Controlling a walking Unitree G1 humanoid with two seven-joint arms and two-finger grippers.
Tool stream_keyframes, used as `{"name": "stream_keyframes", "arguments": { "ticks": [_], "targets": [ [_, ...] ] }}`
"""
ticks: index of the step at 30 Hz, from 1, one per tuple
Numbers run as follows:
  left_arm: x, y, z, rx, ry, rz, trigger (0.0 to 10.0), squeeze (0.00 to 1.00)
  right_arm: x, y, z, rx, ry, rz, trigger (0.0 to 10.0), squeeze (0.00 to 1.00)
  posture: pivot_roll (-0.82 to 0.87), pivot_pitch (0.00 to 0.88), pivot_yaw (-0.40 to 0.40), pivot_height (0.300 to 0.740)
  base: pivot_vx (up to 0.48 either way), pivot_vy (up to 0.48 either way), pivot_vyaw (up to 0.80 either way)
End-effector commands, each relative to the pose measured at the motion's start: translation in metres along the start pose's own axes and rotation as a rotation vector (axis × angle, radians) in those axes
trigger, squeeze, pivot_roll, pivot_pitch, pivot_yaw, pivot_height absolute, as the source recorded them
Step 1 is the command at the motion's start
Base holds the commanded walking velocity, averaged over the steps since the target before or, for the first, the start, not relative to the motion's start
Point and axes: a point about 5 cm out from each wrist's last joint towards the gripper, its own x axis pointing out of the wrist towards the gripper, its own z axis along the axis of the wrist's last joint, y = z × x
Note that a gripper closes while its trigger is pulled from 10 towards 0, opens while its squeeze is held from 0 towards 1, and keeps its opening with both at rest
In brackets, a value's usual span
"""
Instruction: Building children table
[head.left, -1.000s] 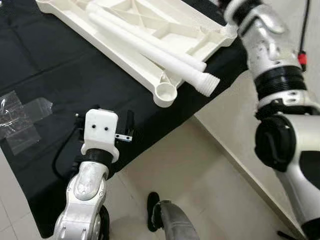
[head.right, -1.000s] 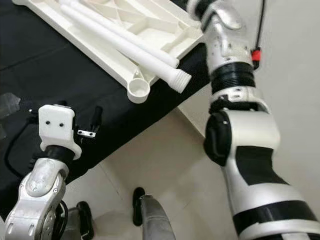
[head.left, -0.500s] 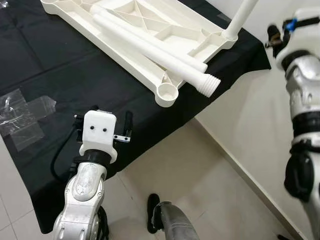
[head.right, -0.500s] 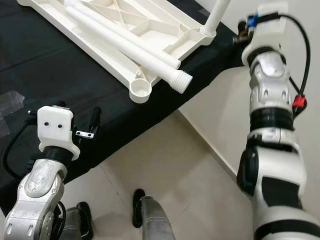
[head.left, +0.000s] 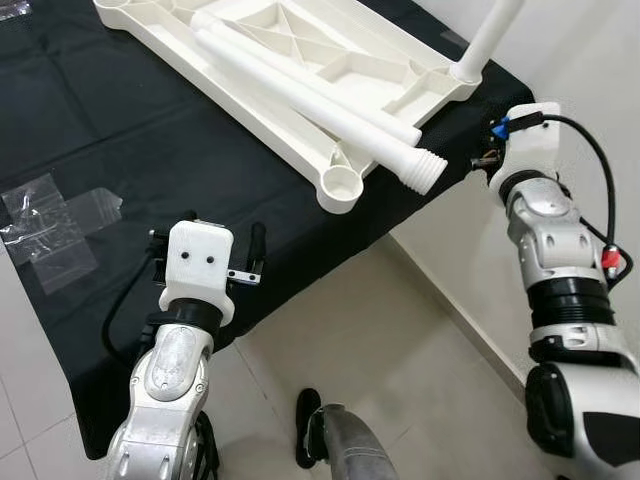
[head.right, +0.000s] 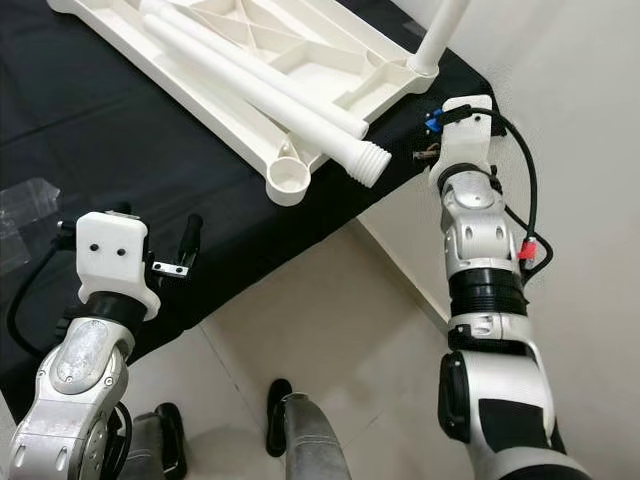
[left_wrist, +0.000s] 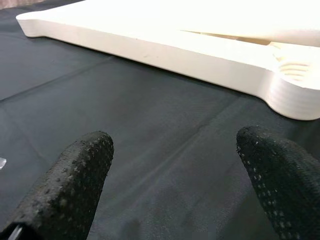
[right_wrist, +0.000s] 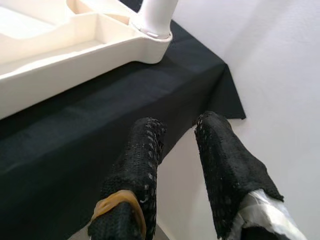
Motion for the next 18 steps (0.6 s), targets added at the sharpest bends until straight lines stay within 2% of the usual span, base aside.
{"name": "stream_keyframes", "arguments": {
  "ticks": [1, 9, 13, 15, 18],
  "targets": [
    [-0.003, 0.0, -0.002, 0.003, 0.011, -0.009, 10.0, 0.0, -0.005, -0.003, -0.013, -0.01, 0.061, -0.045, 10.0, 0.0, -0.04, 0.298, -0.167, 0.74, 0.0, 0.0, 0.0],
    [-0.003, 0.0, -0.002, 0.004, 0.011, -0.01, 10.0, 0.0, -0.014, 0.014, -0.028, -0.01, 0.176, -0.085, 10.0, 0.0, -0.03, 0.303, -0.164, 0.74, 0.0, 0.0, 0.0],
    [-0.003, 0.0, -0.002, 0.004, 0.01, -0.01, 10.0, 0.0, -0.014, 0.016, -0.027, -0.004, 0.185, -0.091, 10.0, 0.0, -0.03, 0.302, -0.165, 0.74, 0.0, 0.0, 0.0],
    [-0.003, 0.0, -0.002, 0.004, 0.011, -0.009, 10.0, 0.0, -0.016, 0.021, -0.024, 0.014, 0.2, -0.101, 10.0, 0.0, -0.03, 0.302, -0.165, 0.74, 0.0, 0.0, 0.0],
    [-0.003, 0.0, -0.002, 0.005, 0.012, -0.007, 10.0, 0.0, -0.014, 0.037, -0.008, 0.067, 0.185, -0.078, 10.0, 0.0, -0.03, 0.304, -0.169, 0.74, 0.0, 0.0, 0.0]
  ]
}}
